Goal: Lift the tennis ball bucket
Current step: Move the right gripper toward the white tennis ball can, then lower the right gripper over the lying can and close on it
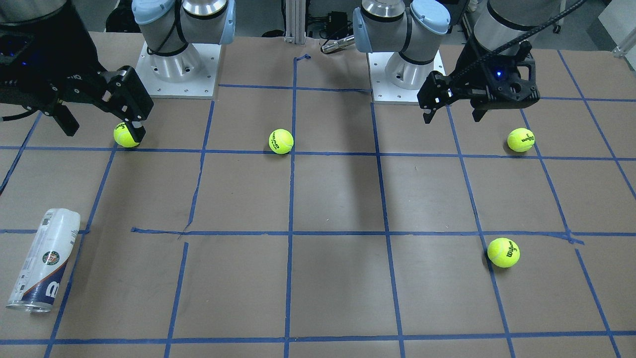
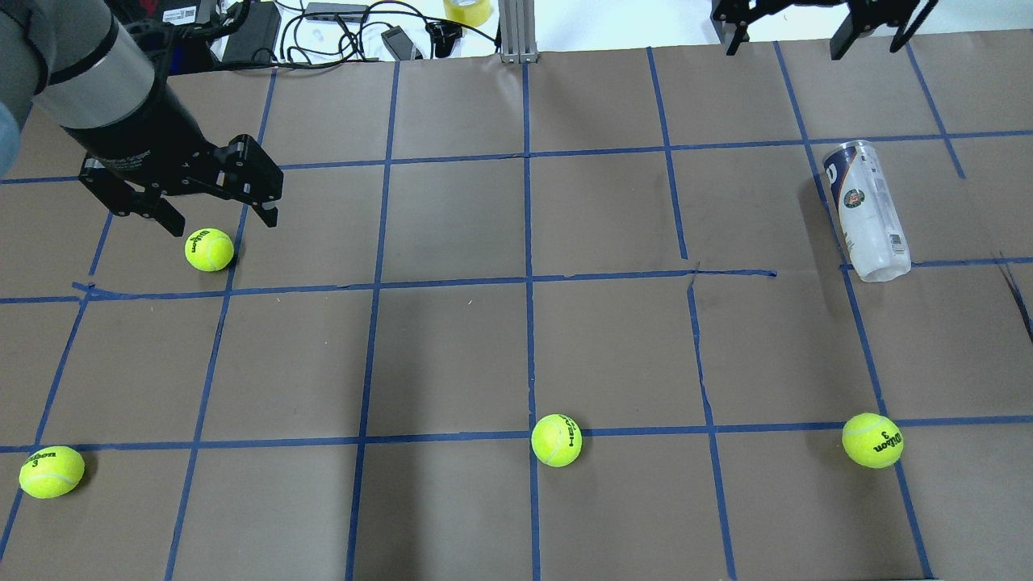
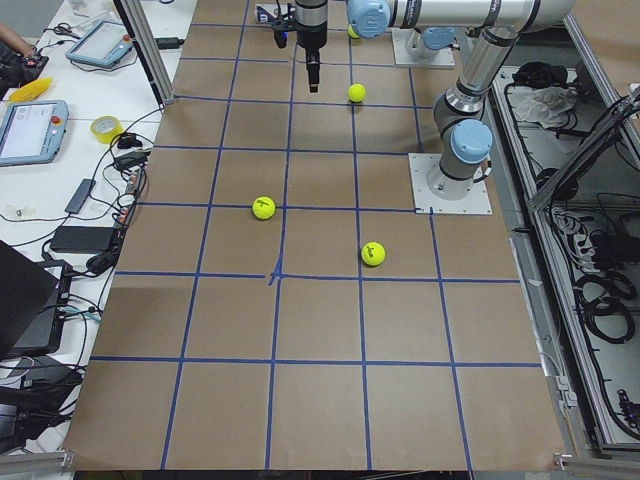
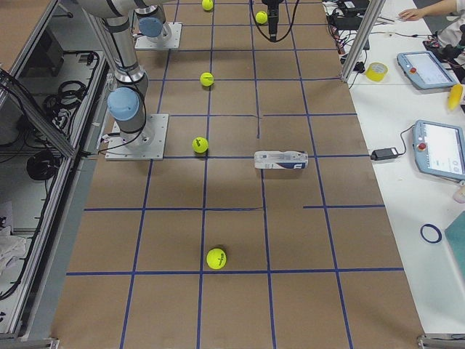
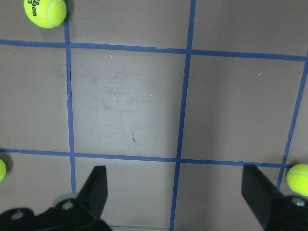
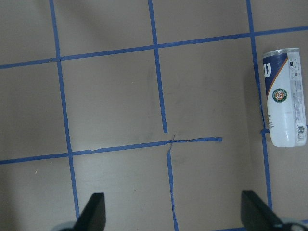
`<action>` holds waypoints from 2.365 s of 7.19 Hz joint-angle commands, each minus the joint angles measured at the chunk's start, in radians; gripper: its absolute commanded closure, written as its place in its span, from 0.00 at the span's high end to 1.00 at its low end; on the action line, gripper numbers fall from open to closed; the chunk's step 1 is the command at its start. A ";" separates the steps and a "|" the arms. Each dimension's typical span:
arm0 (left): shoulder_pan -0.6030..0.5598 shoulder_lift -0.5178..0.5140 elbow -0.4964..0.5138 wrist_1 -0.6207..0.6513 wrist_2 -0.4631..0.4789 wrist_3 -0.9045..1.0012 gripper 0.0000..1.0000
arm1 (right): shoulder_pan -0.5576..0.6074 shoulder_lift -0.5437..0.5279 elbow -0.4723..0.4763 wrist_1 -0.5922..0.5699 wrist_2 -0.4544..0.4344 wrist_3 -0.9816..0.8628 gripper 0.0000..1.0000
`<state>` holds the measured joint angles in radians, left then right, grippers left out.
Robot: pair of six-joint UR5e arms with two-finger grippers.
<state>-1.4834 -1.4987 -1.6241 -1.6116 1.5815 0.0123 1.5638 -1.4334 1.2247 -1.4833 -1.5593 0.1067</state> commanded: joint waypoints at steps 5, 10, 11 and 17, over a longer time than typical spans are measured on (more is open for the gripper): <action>0.000 0.000 0.000 -0.001 0.002 0.000 1.00 | -0.081 0.085 0.128 -0.222 0.013 -0.005 1.00; 0.000 0.000 0.001 0.001 0.002 0.000 1.00 | -0.416 0.376 0.112 -0.507 0.017 -0.413 1.00; 0.000 0.000 0.000 -0.001 0.002 0.002 1.00 | -0.427 0.449 0.105 -0.579 0.010 -0.397 0.99; 0.000 0.002 0.001 -0.001 0.003 0.003 1.00 | -0.383 0.554 0.125 -0.630 0.028 -0.272 0.99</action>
<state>-1.4833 -1.4985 -1.6232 -1.6112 1.5845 0.0153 1.1636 -0.8959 1.3481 -2.1106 -1.5314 -0.1582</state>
